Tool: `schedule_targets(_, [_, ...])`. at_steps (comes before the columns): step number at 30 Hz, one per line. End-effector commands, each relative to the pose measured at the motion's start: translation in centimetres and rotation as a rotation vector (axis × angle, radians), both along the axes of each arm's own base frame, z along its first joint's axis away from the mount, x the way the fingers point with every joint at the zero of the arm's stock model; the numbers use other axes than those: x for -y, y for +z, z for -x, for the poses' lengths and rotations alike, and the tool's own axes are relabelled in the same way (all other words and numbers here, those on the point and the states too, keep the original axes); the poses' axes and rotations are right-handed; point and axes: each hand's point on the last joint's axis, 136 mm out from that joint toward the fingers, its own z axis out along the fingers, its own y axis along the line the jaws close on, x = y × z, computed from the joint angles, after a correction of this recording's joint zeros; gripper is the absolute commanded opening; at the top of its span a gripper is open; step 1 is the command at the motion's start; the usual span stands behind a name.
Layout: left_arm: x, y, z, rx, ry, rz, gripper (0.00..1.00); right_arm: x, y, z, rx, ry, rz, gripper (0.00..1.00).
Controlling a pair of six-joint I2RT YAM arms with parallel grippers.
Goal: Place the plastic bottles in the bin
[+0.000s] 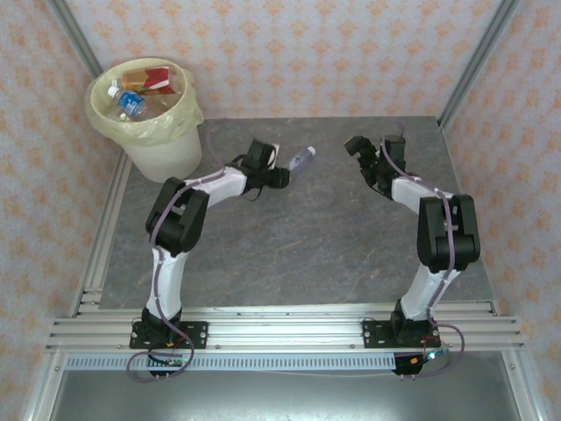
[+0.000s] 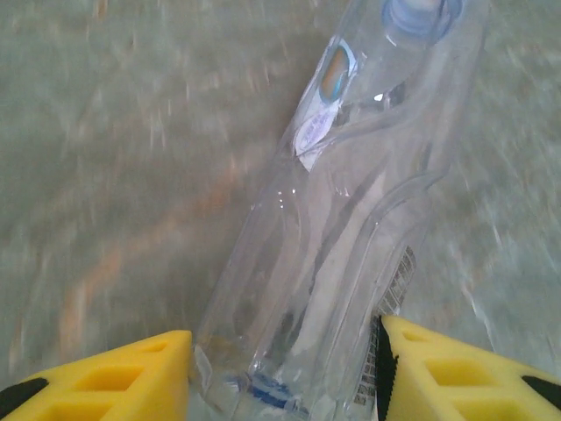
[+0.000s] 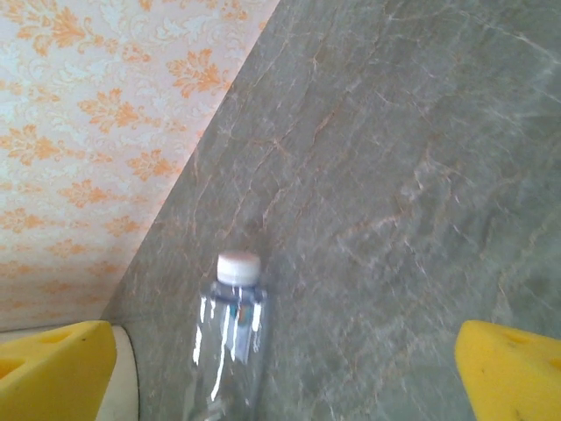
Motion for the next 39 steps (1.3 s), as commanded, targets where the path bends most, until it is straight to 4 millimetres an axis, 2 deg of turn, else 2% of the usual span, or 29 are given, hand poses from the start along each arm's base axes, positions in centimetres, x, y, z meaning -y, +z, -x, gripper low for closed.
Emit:
schedule_targets(1, [-0.4,1.6,3.4,0.065,0.051,-0.025,0.54,0.1,1.6,2.1,0.025,0.012,0.016,0.99])
schedule_targets(3, [-0.7,1.8,6.5,0.061,0.056,-0.065,0.54,0.4,1.9,3.4,0.024,0.002,0.027,0.99])
schedule_targets(7, [-1.1,1.1,10.9,0.018,0.052,-0.129,0.57,0.8,2.3,5.3,0.025,-0.001,0.058,0.99])
schedule_targets(9, [-1.2,1.1,12.3,-0.001,0.05,-0.174,0.6,1.0,2.3,6.0,0.021,-0.001,0.072,0.99])
schedule_targets(12, [-1.1,1.4,13.4,-0.023,0.033,-0.224,0.73,1.2,2.4,6.6,0.021,-0.003,0.08,0.99])
schedule_targets(16, [-0.7,2.3,12.8,-0.05,-0.017,-0.305,0.96,1.3,2.7,6.9,0.026,-0.003,0.088,0.99])
schedule_targets(18, [-0.5,2.6,12.1,-0.058,-0.041,-0.36,1.0,1.3,2.9,7.0,0.029,-0.001,0.095,0.99])
schedule_targets(20, [-0.1,2.3,11.4,-0.084,-0.081,-0.416,1.0,1.3,3.1,7.1,0.032,0.002,0.103,0.99])
schedule_targets(25, [2.7,1.2,10.5,-0.175,-0.203,-0.434,1.0,1.7,3.5,7.5,0.035,0.0,0.14,0.99])
schedule_targets(30, [3.3,0.8,9.3,-0.197,-0.197,-0.47,0.99,2.1,3.7,7.9,0.035,-0.007,0.17,0.99])
schedule_targets(37, [3.5,-0.9,9.2,-0.256,-0.207,-0.504,0.78,2.2,3.4,8.4,0.021,0.002,0.183,0.99])
schedule_targets(39, [3.3,-1.1,9.1,-0.256,-0.196,-0.518,0.76,2.2,3.3,8.5,0.018,0.001,0.185,0.99])
